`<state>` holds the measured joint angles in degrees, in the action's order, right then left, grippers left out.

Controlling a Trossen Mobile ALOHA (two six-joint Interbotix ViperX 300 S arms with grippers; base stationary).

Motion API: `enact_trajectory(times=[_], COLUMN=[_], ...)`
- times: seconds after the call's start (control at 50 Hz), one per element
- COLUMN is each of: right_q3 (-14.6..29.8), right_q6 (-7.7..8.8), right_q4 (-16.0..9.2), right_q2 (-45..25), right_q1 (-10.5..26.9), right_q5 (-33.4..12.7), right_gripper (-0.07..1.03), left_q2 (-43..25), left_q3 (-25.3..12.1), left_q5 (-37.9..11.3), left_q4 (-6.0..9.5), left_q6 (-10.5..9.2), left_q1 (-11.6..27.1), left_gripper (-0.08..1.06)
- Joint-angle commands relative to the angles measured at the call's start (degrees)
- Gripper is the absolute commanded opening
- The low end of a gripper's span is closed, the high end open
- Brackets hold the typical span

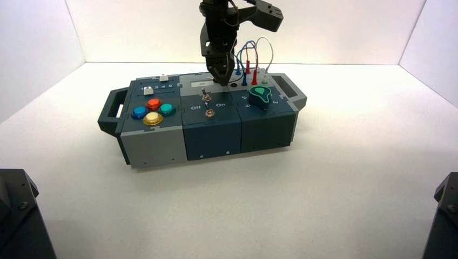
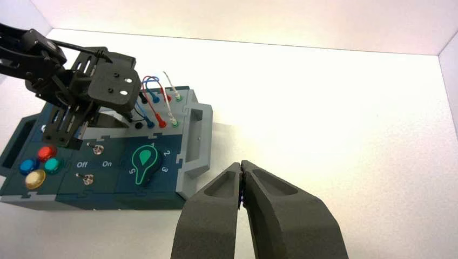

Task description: Insert the black wire.

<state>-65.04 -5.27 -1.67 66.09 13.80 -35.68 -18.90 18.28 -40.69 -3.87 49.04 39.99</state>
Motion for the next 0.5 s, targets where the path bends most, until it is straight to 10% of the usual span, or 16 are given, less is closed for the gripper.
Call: enact_trajectory(times=[0.02,0.5], right_q3=[1.8,1.7], right_q6=[-0.09,-0.09], right_q4=[-0.1,-0.1], right_q2=[-0.7,-0.4], right_q1=[0.2,0.2], right_q5=[0.3,0.3], right_gripper=[-0.02,-0.02], left_q2=[1.7,1.4], left_q3=[-1.2,-1.4], left_q5=[0.0,-0.1], left_q4=[-0.18,-0.35], left_q6=[0.62,2.37], left_q1=[-0.6,-1.0], left_gripper=[0.28,0.23])
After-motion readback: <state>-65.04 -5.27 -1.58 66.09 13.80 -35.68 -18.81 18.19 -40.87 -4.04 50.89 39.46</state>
